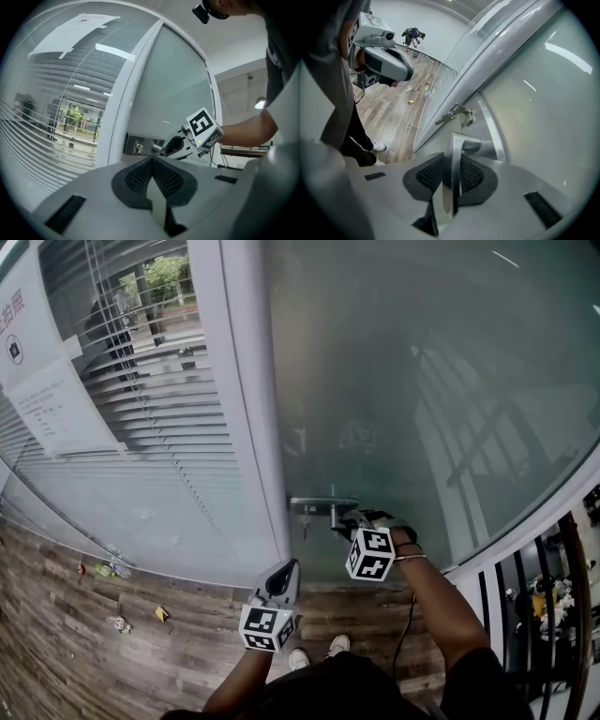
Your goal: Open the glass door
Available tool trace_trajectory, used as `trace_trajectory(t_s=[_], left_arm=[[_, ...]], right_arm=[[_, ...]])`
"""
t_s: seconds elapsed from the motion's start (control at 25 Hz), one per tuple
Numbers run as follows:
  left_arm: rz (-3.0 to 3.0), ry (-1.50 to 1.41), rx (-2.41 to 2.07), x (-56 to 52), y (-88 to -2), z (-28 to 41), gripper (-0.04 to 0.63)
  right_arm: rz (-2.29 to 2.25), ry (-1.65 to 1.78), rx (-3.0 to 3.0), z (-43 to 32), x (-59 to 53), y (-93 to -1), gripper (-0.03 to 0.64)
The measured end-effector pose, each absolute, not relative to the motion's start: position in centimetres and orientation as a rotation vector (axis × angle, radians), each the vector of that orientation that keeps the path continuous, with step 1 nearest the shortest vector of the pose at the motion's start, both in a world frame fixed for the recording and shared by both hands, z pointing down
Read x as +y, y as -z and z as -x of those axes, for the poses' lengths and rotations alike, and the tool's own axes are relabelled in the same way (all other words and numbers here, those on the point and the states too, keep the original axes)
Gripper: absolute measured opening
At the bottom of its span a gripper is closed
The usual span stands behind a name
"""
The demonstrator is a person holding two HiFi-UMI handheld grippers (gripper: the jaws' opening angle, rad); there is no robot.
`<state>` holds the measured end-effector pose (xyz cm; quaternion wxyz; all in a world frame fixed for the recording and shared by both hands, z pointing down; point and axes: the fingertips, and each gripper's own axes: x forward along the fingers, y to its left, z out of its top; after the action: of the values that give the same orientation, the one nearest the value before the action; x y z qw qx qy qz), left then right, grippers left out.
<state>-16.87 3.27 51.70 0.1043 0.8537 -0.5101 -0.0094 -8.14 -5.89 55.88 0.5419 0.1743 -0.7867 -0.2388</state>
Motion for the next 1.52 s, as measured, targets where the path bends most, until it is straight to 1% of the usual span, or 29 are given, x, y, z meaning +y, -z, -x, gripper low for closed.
trace_trajectory(t_s=[0.36, 0.88, 1.2, 1.52], left_arm=[[-2.499, -0.010, -1.506, 3.3, -52.0, 16.3, 0.002], [-2.473, -0.036, -1.511, 1.9, -53.2, 15.0, 0.002], [-2.443, -0.098, -1.531, 1.6, -53.8, 15.2, 0.002], [-2.441, -0.108, -1.564, -0.2, -53.5, 14.6, 0.002]], right_arm=[[-0.285, 0.443, -2.029, 8.6, -5.3, -55.8, 0.066], [-0.308, 0.382, -2.235, 9.0, -5.5, -55.7, 0.063], [-0.336, 0.241, -2.538, 10.0, -5.4, -55.8, 0.061], [-0.305, 0.249, -2.509, 9.8, -6.0, -56.1, 0.057]])
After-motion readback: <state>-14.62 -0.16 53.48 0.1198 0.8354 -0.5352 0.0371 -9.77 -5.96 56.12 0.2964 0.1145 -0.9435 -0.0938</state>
